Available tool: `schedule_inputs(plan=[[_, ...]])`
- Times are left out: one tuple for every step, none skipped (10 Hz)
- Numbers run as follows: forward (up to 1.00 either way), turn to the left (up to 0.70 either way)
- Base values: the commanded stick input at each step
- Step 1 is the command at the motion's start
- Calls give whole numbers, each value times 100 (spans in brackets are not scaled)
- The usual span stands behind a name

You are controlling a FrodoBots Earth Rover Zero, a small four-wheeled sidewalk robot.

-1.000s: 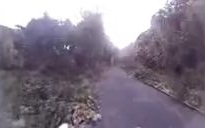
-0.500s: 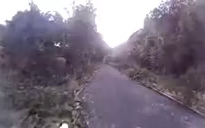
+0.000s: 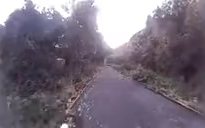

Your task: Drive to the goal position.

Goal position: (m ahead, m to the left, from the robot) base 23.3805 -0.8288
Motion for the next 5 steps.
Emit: schedule_inputs(plan=[[85,-34],[85,-30],[85,-18],[85,0],[85,0]])
